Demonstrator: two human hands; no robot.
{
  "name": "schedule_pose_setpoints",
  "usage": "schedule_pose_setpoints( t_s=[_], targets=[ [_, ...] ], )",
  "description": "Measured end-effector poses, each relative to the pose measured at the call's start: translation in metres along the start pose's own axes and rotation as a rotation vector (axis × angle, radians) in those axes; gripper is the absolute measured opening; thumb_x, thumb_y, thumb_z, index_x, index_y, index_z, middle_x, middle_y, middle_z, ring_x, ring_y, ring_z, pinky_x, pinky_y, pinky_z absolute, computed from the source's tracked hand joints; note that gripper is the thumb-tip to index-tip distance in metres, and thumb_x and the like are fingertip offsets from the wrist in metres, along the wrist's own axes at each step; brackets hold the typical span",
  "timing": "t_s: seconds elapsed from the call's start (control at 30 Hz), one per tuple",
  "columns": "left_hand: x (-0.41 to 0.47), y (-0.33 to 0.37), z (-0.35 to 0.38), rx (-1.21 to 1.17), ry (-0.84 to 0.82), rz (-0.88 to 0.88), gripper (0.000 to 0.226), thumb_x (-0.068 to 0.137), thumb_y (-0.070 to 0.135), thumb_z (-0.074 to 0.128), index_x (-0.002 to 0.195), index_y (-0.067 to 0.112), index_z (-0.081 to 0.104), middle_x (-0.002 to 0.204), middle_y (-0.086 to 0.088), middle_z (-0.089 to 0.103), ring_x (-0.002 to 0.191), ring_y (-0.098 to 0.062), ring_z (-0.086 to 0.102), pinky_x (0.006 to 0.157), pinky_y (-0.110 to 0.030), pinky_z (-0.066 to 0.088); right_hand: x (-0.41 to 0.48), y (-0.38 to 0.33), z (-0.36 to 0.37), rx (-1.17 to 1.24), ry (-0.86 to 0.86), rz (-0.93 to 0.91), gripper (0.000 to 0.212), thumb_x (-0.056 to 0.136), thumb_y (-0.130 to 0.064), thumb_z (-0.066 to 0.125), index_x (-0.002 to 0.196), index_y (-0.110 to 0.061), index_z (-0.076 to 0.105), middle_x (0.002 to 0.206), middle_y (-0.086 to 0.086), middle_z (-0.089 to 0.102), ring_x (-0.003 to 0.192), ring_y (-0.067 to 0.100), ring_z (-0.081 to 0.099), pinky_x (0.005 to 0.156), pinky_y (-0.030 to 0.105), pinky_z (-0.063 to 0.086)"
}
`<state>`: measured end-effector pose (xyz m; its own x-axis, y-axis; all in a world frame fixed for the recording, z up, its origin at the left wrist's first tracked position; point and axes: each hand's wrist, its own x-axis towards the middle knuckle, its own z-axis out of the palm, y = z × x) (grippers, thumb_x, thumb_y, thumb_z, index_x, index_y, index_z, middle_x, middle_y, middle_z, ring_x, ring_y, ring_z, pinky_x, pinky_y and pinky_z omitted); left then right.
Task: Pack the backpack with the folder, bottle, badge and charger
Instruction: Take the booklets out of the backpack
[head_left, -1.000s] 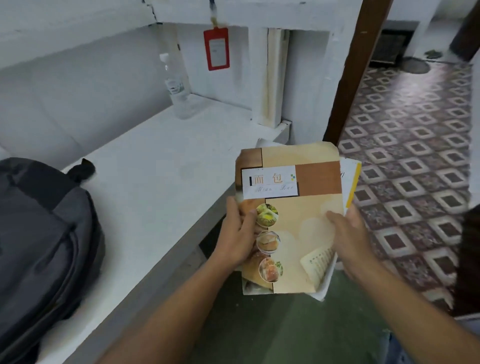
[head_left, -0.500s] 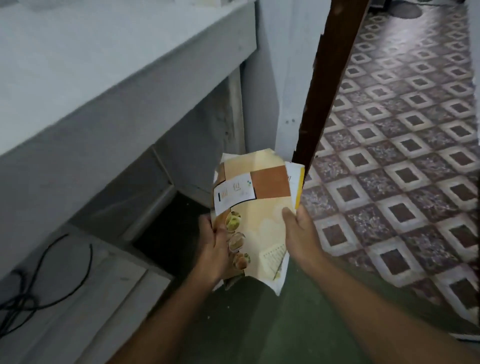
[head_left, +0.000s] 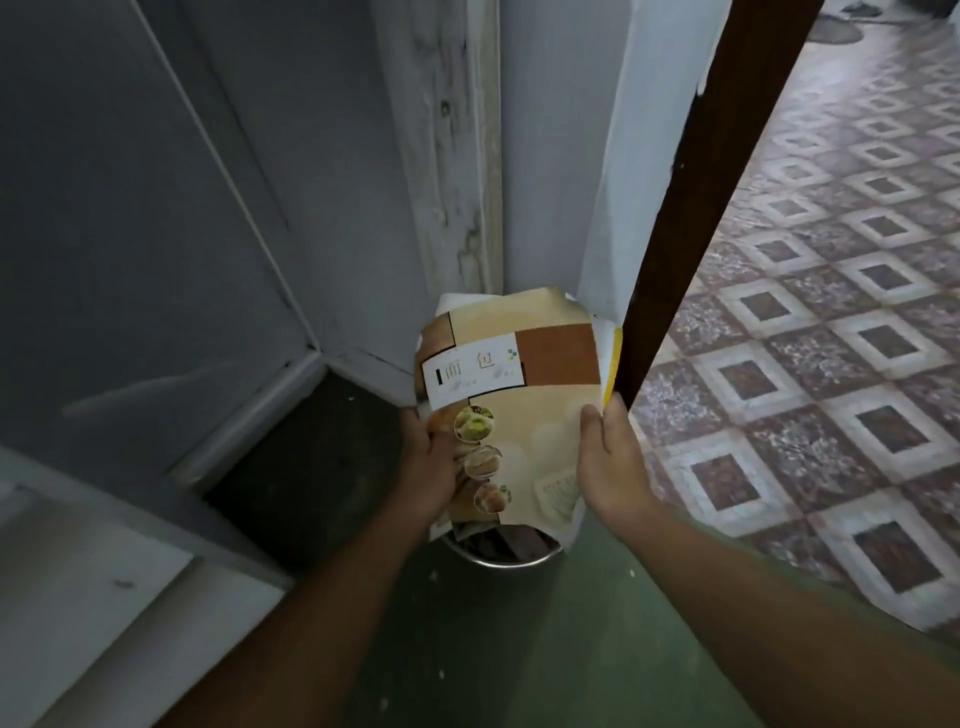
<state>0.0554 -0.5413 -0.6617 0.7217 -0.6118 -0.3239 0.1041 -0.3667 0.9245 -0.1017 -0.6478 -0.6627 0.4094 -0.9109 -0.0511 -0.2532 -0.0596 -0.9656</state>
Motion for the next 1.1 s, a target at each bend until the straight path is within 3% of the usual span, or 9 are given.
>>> schedule_pose_setpoints(
  t_s=[0.2,0.37,0.47,0.57,0.7,0.8,0.87,0.93,1.1],
  targets=[
    [0.037,-0.043,0.012,-0.009,-0.023,-0.054,0.040,0.106,0.041,0.041,0.142,0.029,0.031,0.136,-0.006,0.055,0.115,-0.026,0.062,0.093,-0.044,0.053,0.025,0.043,0.028,-0.066,0.022,-0.119,0.020,0.109,-0.026,0.032,0.120,-0.022,0.049,0.103,-0.005,0.060,0.092,0.001,0.059,0.078,0.023,0.045],
    [0.042,-0.067,0.008,0.213,-0.141,-0.106,0.031,0.103,0.043,0.049,0.129,0.026,0.044,0.122,0.000,0.060,0.104,-0.018,0.063,0.065,-0.027,0.050,0.034,0.094,0.035,-0.479,0.022,0.019,0.019,0.102,-0.020,0.037,0.103,-0.014,0.055,0.102,0.014,0.061,0.097,0.034,0.058,0.085,0.041,0.051],
    [0.047,-0.076,0.004,0.495,-0.144,-0.016,0.016,0.103,0.031,0.052,0.113,0.023,0.059,0.113,0.002,0.066,0.098,-0.013,0.063,0.062,-0.020,0.044,0.036,0.113,0.031,-0.750,-0.007,0.206,0.012,0.097,-0.019,0.041,0.095,-0.013,0.052,0.109,0.015,0.059,0.107,0.039,0.054,0.089,0.040,0.047],
    [0.046,-0.074,0.004,0.603,-0.149,0.008,0.009,0.101,0.023,0.054,0.105,0.022,0.063,0.098,0.005,0.062,0.084,-0.009,0.058,0.059,-0.019,0.040,0.040,0.123,0.028,-0.778,-0.047,0.243,0.007,0.093,-0.015,0.043,0.088,-0.014,0.047,0.110,0.016,0.059,0.109,0.040,0.053,0.080,0.038,0.038],
    [0.037,-0.069,0.003,0.676,-0.191,-0.024,0.022,0.099,0.024,0.060,0.119,0.018,0.064,0.114,-0.001,0.068,0.095,-0.014,0.063,0.061,-0.019,0.043,0.042,0.119,0.023,-0.673,-0.150,0.219,0.016,0.090,-0.023,0.049,0.097,-0.009,0.052,0.109,0.019,0.061,0.103,0.040,0.058,0.075,0.035,0.045],
    [0.018,-0.048,-0.003,0.642,-0.243,-0.045,0.029,0.098,0.023,0.061,0.127,0.022,0.062,0.128,-0.001,0.066,0.114,-0.019,0.064,0.067,-0.020,0.047,0.028,0.089,0.012,-0.637,-0.210,0.172,0.036,0.085,-0.035,0.052,0.110,-0.009,0.056,0.108,0.015,0.064,0.100,0.037,0.062,0.078,0.036,0.052],
    [0.001,-0.023,-0.011,0.624,-0.239,-0.029,0.033,0.098,0.027,0.060,0.131,0.024,0.059,0.131,-0.001,0.063,0.117,-0.020,0.063,0.074,-0.024,0.050,0.011,0.052,0.005,-0.557,-0.187,0.118,0.026,0.090,-0.034,0.054,0.107,-0.015,0.057,0.101,0.005,0.066,0.095,0.028,0.065,0.081,0.036,0.055],
    [-0.015,0.014,-0.022,0.614,-0.213,0.001,0.036,0.097,0.031,0.060,0.133,0.026,0.058,0.131,-0.001,0.062,0.116,-0.019,0.062,0.082,-0.029,0.052,-0.007,0.002,-0.001,-0.450,-0.206,0.066,0.010,0.097,-0.025,0.057,0.107,-0.022,0.057,0.100,-0.006,0.064,0.094,0.016,0.063,0.087,0.030,0.053],
    [-0.085,0.138,-0.048,0.573,-0.178,0.074,0.021,0.098,0.025,0.060,0.119,0.024,0.061,0.115,0.002,0.064,0.100,-0.013,0.061,0.073,-0.025,0.050,-0.054,-0.133,-0.032,-0.277,-0.200,0.052,0.024,0.096,-0.008,0.060,0.097,-0.032,0.056,0.091,-0.005,0.062,0.089,0.010,0.062,0.087,0.027,0.050]
  ],
)
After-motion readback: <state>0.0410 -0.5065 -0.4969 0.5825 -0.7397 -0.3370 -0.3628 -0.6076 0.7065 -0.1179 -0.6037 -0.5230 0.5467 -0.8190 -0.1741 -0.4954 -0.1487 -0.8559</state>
